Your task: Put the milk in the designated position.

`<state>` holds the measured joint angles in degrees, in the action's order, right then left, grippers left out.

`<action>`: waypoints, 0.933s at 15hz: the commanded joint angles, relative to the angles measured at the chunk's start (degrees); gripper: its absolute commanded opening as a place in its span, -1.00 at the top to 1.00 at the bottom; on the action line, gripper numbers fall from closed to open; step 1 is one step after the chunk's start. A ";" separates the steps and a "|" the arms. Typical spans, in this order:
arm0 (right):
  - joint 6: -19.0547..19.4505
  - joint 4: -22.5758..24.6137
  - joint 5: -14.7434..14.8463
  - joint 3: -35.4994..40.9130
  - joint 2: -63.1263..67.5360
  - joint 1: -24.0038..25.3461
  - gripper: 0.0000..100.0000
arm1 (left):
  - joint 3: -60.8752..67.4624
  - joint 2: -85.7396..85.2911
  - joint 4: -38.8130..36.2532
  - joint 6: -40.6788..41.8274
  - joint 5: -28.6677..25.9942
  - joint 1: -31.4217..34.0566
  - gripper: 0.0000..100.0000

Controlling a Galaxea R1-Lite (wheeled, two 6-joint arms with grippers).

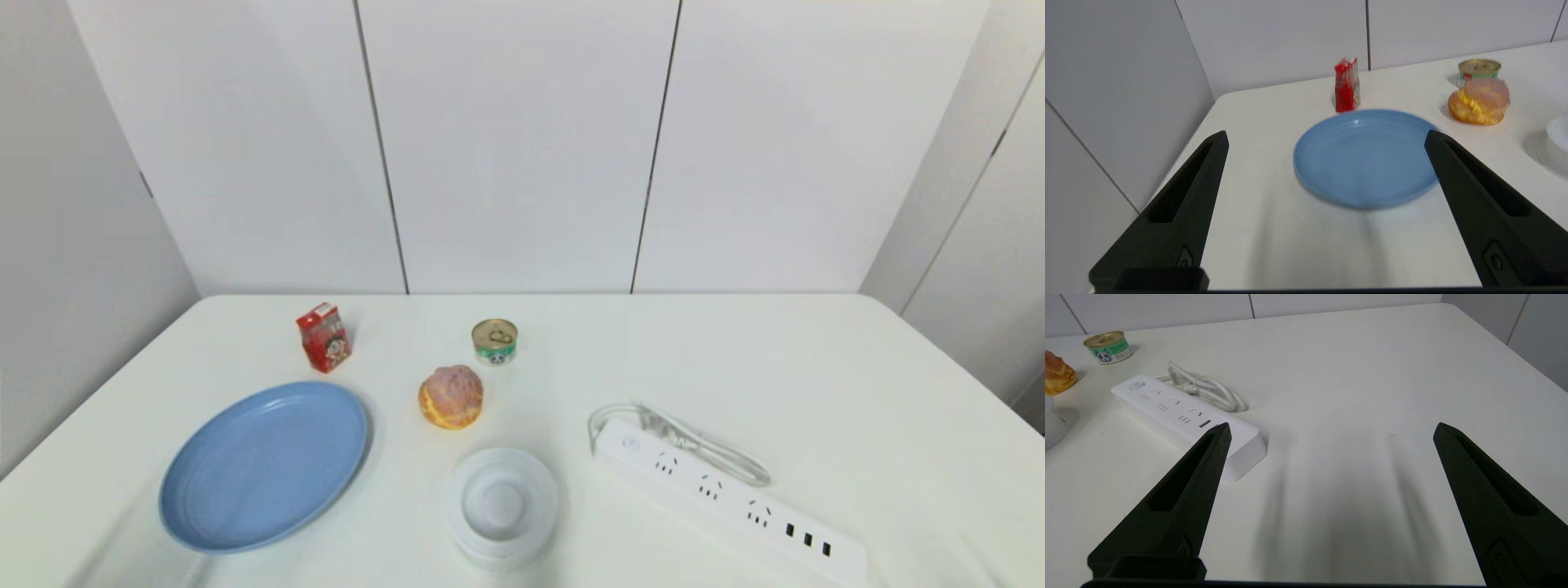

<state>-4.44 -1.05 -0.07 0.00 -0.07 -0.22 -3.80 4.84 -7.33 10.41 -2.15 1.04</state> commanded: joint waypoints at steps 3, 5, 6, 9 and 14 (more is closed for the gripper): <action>-0.05 -0.01 -0.01 0.00 0.07 -0.04 -1.00 | 3.89 -4.84 7.68 -4.96 0.30 -0.51 -1.00; -0.05 -0.01 -0.01 0.00 0.07 0.04 -1.00 | 3.89 -4.84 7.24 -11.38 2.50 -0.51 -1.00; -0.05 -0.01 -0.10 0.00 0.07 0.04 -1.00 | 3.89 -4.84 7.24 -11.11 2.23 -0.51 -1.00; -0.05 -0.01 -0.01 0.00 0.07 0.04 -1.00 | 3.89 -4.84 7.24 -11.11 2.23 -0.51 -1.00; -0.05 -0.01 -0.01 0.00 0.07 0.04 -1.00 | 3.89 -4.84 7.24 -11.11 2.23 -0.51 -1.00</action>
<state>-4.43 -1.04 -0.07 0.00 -0.07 -0.22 0.00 -0.21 -0.05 -0.71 0.10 0.51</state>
